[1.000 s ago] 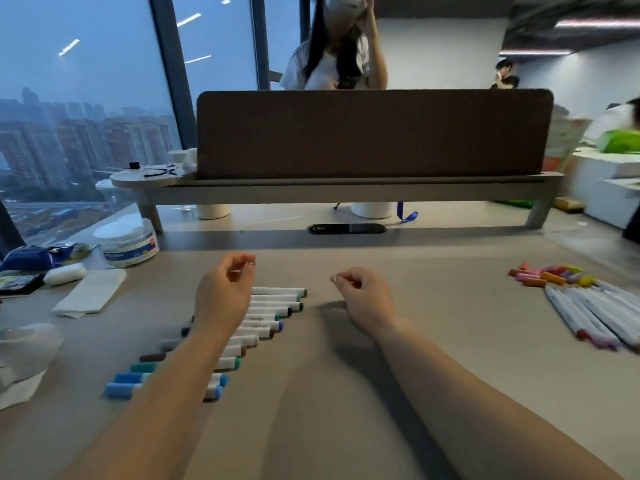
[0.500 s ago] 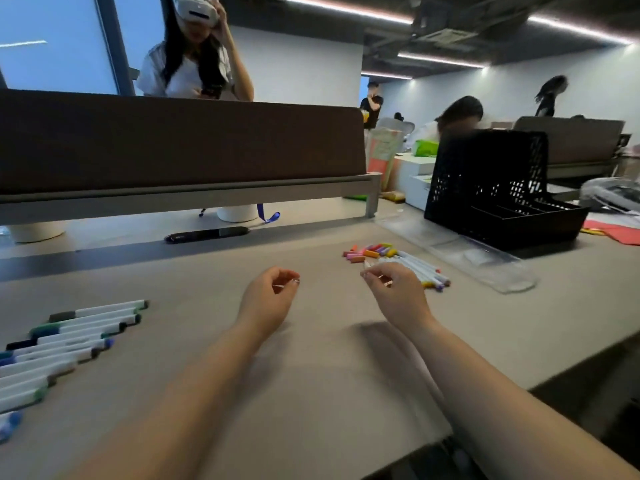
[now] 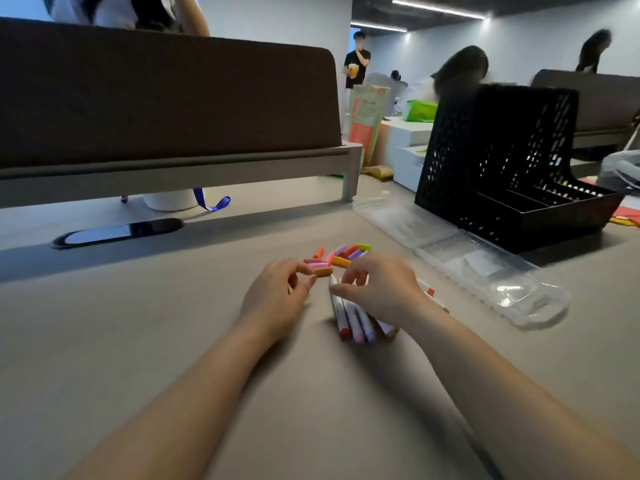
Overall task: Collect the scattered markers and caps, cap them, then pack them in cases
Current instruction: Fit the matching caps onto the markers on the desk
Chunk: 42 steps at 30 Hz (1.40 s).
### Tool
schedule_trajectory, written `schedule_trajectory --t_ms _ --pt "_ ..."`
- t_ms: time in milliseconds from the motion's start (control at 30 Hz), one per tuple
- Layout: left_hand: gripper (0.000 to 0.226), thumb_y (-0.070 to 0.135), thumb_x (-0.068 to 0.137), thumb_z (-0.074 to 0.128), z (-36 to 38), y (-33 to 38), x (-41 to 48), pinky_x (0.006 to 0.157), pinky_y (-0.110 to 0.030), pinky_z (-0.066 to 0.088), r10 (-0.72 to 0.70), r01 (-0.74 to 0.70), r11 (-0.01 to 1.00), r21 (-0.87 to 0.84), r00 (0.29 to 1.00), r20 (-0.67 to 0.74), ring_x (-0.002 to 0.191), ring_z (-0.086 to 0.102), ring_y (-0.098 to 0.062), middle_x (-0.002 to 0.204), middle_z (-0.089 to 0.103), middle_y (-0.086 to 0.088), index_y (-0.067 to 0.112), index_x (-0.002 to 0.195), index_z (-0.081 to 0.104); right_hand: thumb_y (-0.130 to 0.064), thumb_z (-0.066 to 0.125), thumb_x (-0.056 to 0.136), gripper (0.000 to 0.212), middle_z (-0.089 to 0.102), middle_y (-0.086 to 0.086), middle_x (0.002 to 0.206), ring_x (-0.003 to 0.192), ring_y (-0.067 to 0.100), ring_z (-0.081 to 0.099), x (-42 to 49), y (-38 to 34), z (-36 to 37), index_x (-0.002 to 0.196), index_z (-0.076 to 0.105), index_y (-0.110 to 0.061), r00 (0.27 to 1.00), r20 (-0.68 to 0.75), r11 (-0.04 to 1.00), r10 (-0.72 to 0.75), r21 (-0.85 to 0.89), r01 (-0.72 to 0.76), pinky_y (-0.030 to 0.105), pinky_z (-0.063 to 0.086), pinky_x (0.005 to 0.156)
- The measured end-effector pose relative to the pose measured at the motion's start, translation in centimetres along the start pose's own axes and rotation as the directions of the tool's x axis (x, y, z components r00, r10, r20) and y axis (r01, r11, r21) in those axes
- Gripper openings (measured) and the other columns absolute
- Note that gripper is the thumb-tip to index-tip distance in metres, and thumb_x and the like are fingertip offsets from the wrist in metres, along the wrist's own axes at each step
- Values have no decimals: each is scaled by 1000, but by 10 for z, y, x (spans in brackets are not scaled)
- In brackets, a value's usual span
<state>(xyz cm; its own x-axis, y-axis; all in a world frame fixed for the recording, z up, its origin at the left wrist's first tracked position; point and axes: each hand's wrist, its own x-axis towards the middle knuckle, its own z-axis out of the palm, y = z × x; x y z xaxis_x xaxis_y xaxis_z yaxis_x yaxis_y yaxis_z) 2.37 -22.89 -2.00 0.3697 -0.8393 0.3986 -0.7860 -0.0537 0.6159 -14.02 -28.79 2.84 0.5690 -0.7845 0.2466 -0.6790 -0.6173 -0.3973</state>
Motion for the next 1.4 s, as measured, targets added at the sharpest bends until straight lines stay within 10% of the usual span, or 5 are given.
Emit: schedule_trajectory --t_ms 467,667,833,1133,1400 --pt "15 25 90 60 3 9 5 72 -24 41 -221 216 974 -62 971 -88 77 53 -11 96 60 0 22 104 65 -49 56 74 29 49 -4 64 80 22 52 0 -6 11 73 64 -21 994 60 957 -87 -272 100 30 29 71" --pt "10 18 91 60 10 12 9 75 -24 41 -326 294 937 -190 931 -167 86 56 -15 96 64 -1 18 99 65 -45 58 81 30 61 -2 66 66 13 54 1 7 1 69 69 -19 1000 -24 999 -16 51 17 29 40 62" --pt "7 22 91 59 16 11 13 80 -27 46 -353 317 928 -196 916 -189 90 58 -15 97 64 3 27 93 61 -31 60 92 20 66 1 73 67 12 58 13 35 -18 79 66 -17 971 -13 614 239 776 -141 24 44 63" --pt "7 21 90 61 16 8 6 72 -29 47 -222 201 971 -129 960 -169 80 59 -15 86 64 4 26 92 63 -14 61 92 15 75 13 84 73 17 71 22 55 -25 93 66 0 891 319 -25 323 944 -329 24 59 63" --pt "12 19 92 59 11 20 7 65 -17 44 -194 175 977 -125 968 -161 83 57 -7 92 63 5 22 102 64 -13 65 89 17 71 13 88 81 21 72 27 64 -15 100 64 -1 898 272 2 346 957 -290 28 60 73"
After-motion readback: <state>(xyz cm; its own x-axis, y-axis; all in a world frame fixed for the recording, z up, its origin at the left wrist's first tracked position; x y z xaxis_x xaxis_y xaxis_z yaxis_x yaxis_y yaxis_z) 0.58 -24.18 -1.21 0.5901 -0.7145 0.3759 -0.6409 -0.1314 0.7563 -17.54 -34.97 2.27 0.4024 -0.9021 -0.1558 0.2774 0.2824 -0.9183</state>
